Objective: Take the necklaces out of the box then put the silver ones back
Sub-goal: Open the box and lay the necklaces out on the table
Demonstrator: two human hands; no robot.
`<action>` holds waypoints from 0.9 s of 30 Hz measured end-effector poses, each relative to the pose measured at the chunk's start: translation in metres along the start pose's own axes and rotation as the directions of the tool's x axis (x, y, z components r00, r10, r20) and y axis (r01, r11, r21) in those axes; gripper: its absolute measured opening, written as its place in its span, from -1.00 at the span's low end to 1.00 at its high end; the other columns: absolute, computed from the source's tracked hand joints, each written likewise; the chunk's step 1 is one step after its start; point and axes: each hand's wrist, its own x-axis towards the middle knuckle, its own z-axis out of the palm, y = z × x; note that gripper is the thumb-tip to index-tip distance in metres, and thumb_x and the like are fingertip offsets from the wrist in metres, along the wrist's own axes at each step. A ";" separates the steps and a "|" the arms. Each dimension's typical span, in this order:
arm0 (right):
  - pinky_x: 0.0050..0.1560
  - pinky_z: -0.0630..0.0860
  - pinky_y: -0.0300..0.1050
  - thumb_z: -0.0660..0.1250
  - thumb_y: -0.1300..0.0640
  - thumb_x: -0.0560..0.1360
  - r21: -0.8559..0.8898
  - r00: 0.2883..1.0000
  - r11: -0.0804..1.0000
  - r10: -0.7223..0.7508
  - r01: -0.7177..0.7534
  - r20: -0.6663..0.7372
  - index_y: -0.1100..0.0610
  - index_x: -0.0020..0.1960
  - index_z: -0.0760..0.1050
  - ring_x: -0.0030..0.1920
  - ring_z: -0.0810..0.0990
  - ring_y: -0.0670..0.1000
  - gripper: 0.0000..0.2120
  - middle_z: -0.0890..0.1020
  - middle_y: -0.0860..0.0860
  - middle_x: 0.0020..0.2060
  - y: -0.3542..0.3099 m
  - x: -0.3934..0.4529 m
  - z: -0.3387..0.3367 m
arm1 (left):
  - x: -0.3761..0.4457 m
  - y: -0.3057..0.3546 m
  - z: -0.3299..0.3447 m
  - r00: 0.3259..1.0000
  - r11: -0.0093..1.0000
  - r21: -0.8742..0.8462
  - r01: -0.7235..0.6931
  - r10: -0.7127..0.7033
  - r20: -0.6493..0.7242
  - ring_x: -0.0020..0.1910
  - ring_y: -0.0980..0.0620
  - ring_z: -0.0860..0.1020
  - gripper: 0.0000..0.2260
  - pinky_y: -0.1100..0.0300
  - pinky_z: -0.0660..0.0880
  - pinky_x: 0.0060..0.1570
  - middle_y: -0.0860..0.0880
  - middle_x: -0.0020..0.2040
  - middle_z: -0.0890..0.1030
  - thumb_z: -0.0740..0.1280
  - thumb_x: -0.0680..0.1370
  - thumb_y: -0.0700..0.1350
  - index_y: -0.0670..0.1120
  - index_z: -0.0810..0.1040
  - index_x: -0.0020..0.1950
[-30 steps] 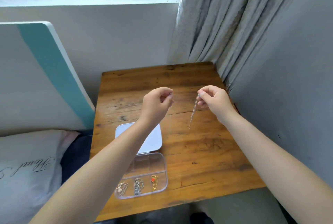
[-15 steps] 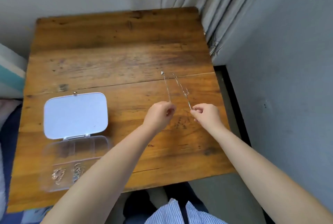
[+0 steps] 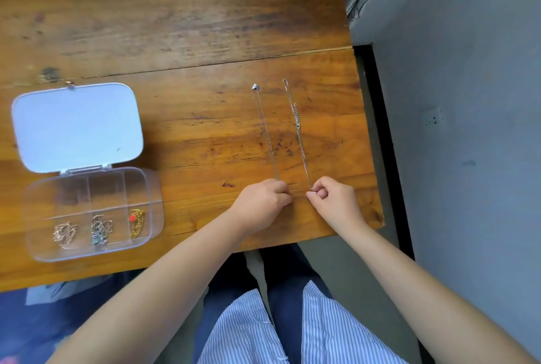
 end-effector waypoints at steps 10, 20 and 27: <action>-0.39 0.35 -0.13 0.27 0.13 0.48 -0.205 0.999 0.977 -0.051 0.049 -0.005 0.18 -0.04 0.49 -0.33 0.45 0.03 -0.87 0.46 -0.04 -0.40 0.008 -0.023 -0.008 | -0.029 0.004 0.010 0.997 1.000 0.017 0.002 -0.001 -0.083 -0.14 -0.16 0.65 -0.67 0.08 0.62 -0.47 -0.20 0.03 0.66 0.48 0.28 -0.35 -0.17 0.62 0.02; -0.14 0.41 -0.14 0.28 0.26 0.46 -0.088 0.899 0.895 -0.433 0.437 0.063 0.24 0.16 0.46 -0.17 0.50 0.05 -0.73 0.60 0.12 -0.15 -0.113 -0.039 0.049 | -0.167 -0.045 -0.032 0.788 0.904 -0.152 0.400 -0.424 -0.445 -0.18 -0.18 0.63 -0.83 0.07 0.63 -0.28 -0.25 -0.15 0.66 0.42 0.34 -0.39 -0.30 0.62 -0.09; -0.11 0.52 0.05 0.29 0.28 0.44 -0.052 0.705 0.718 -0.663 0.694 0.252 0.28 -0.08 0.55 -0.08 0.56 0.19 -0.90 0.64 0.20 -0.19 -0.212 -0.068 0.124 | -0.258 -0.107 -0.066 0.613 0.706 -0.165 0.689 -0.688 -0.389 -0.14 -0.11 0.55 -0.87 0.06 0.55 -0.32 -0.15 -0.11 0.61 0.34 0.46 -0.25 -0.20 0.63 -0.03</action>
